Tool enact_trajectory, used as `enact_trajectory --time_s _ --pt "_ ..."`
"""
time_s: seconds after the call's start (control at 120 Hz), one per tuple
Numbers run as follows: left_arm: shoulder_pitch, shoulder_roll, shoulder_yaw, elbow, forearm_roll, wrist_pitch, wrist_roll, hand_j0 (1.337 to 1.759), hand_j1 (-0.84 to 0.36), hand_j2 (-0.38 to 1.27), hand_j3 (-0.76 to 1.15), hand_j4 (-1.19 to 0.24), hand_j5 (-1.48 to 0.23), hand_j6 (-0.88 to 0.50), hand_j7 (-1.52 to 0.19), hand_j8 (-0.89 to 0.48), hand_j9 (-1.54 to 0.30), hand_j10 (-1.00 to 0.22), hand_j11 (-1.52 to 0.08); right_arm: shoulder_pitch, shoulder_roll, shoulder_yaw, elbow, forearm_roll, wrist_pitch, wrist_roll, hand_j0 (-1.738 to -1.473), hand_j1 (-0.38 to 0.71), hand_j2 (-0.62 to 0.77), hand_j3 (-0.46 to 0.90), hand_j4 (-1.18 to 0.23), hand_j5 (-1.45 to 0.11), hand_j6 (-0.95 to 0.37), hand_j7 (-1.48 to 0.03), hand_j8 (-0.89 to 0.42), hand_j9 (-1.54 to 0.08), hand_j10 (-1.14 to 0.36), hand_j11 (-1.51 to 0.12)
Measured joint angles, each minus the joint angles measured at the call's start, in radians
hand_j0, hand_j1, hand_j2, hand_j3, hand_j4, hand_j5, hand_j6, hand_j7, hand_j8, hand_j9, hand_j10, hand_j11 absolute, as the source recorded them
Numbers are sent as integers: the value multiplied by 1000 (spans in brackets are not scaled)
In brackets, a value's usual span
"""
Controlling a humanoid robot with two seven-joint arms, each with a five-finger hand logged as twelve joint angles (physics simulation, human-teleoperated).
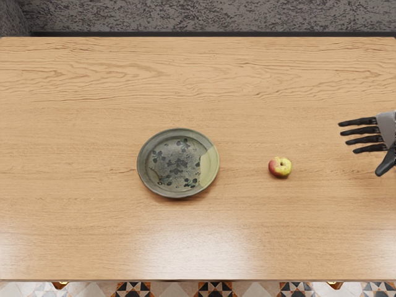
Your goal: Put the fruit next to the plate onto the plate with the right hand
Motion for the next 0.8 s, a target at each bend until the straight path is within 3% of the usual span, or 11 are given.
enact_trajectory --time_s 0.133,0.183,0.35,0.45,0.592,0.7,0.8 --pt "0 0 0 0 0 0 0 1658 341 2 0 -7 -9 -7 -9 -7 -9 -7 -9 10 30 7 -1 -5 0 0 -1658 -348 -2 0 -2 -1 -2 -1 -2 -1 -2 -1" --pt "0 0 0 0 0 0 0 1658 341 2 0 -7 -9 -7 -9 -7 -9 -7 -9 32 51 8 13 -76 0 0 -1658 -349 -1 0 -2 -1 -2 -1 -2 -1 -2 0" --pt "0 0 0 0 0 0 0 1658 341 2 0 -7 -9 -7 -8 -7 -8 -7 -8 79 91 34 334 -515 -317 0 -1658 -349 -1 0 -3 -1 -4 0 -4 0 -3 0" --pt "0 0 0 0 0 0 0 1658 342 2 0 -7 -8 -7 -8 -7 -8 -7 -8 68 174 40 432 -642 -426 0 -1658 -349 0 0 -4 -1 -5 0 -4 0 -3 0" --pt "0 0 0 0 0 0 0 1658 342 1 0 -7 -8 -7 -8 -7 -8 -7 -8 44 288 55 474 -692 -401 0 -1658 -349 0 0 -4 -1 -6 0 -5 0 -3 0" --pt "0 0 0 0 0 0 0 1658 342 1 0 -7 -8 -7 -8 -7 -8 -7 -8 -8 272 143 473 -670 -243 0 -1658 -349 0 0 -4 -1 -5 0 -4 0 -3 0" --pt "0 0 0 0 0 0 0 1658 341 2 0 -7 -9 -7 -9 -7 -8 -7 -8 -45 276 182 473 -722 -264 0 -1658 -349 1 0 -3 -1 -5 0 -4 0 -3 0"
